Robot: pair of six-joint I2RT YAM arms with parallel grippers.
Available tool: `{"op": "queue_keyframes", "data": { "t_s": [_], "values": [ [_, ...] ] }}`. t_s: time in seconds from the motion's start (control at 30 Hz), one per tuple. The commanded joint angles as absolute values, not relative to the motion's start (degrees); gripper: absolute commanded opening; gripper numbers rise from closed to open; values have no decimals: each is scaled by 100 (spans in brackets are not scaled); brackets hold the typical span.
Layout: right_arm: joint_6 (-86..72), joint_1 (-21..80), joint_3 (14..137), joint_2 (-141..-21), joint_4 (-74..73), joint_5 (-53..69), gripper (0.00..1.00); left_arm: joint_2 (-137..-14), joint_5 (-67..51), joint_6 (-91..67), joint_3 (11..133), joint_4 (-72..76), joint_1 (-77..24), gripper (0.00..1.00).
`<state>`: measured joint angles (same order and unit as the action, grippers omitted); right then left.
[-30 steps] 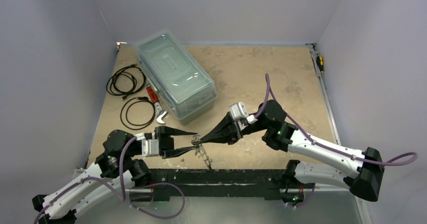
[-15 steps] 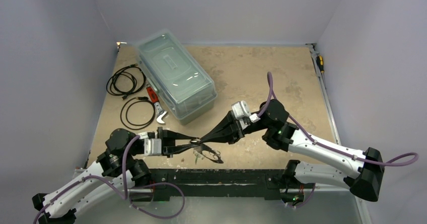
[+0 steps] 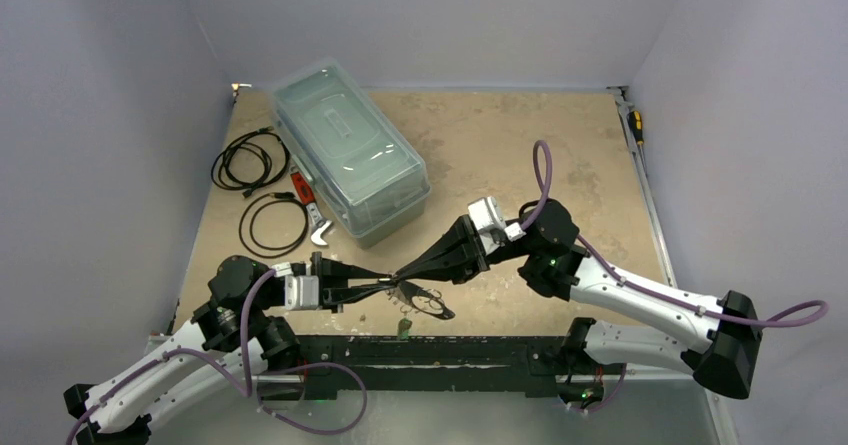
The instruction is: Put the keys on the keyring
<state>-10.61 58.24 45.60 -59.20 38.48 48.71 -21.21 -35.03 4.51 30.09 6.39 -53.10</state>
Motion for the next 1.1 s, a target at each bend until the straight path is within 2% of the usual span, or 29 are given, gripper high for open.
{"op": "queue_keyframes", "data": {
  "t_s": [0.0, 0.07, 0.23, 0.33, 0.53, 0.83, 1.07],
  "values": [
    [-1335, 5845, 4570, -5955, 4666, 4759, 0, -2147, -3542, 404, 3015, 746, -5300, 11],
    [-1313, 5845, 4531, -5910, 4647, 4709, 0, -2132, -3551, 412, 3023, 732, -5300, 13],
    [-1116, 5845, 4503, -5792, 4313, 4580, 0, -2008, -3523, 476, 3023, 700, -5303, 39],
    [-1011, 5845, 4454, -5706, 4149, 4570, 0, -1893, -3457, 520, 3026, 668, -5300, 45],
    [-827, 5844, 4453, -5684, 3890, 4394, 0, -1688, -3318, 639, 3067, 557, -5301, 46],
    [-756, 5845, 4613, -5963, 3818, 4202, 0, -1613, -2938, 655, 3127, 456, -5300, 35],
    [-754, 5845, 4722, -6100, 3806, 4280, 0, -1679, -2861, 607, 3161, 425, -5302, 34]
  ]
}}
